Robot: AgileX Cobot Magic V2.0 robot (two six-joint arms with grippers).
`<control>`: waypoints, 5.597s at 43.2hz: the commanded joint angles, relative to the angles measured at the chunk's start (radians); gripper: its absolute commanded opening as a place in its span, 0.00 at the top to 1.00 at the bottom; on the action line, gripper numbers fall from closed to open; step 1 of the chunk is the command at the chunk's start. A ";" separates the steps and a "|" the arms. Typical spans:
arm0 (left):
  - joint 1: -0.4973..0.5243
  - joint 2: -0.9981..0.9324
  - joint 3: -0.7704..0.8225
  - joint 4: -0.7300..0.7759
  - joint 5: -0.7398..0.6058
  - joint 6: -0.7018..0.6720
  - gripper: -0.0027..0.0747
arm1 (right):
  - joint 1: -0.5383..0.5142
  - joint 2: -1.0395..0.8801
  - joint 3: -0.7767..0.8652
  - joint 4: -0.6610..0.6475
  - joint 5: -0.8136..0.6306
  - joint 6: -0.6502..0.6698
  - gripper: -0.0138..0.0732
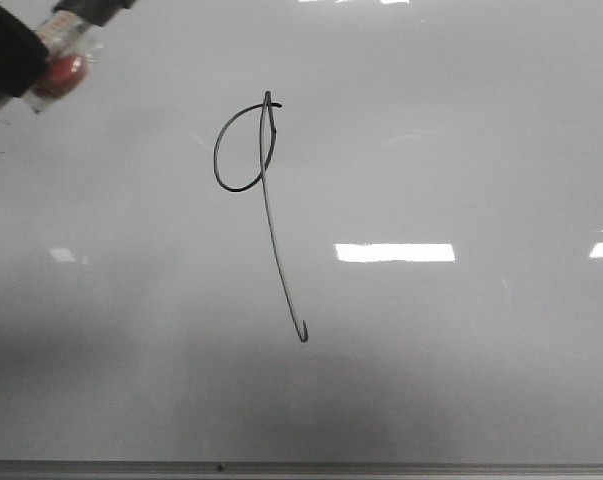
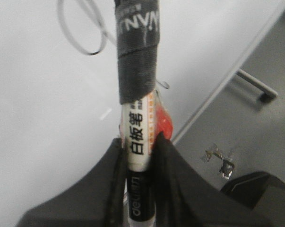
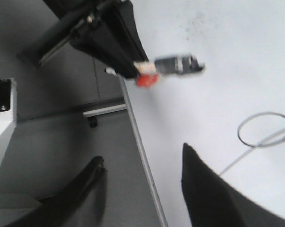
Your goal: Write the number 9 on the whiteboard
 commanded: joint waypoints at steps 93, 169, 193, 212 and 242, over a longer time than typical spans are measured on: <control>0.259 0.247 0.070 -0.176 -0.647 -0.118 0.26 | -0.344 -0.602 0.618 0.047 -0.303 0.164 0.92; 0.259 -0.616 0.430 -0.190 -0.647 -0.118 0.99 | -0.344 -0.602 0.618 0.047 -0.303 0.164 0.92; 0.256 -0.857 0.696 0.389 -0.667 -0.707 0.99 | -0.344 -0.602 0.618 0.047 -0.303 0.164 0.92; 0.305 -1.087 0.887 0.391 -0.646 -0.703 0.99 | -0.344 -0.602 0.618 0.047 -0.301 0.164 0.92; 0.305 -1.085 0.887 0.391 -0.646 -0.703 0.99 | -0.344 -0.602 0.618 0.047 -0.301 0.164 0.92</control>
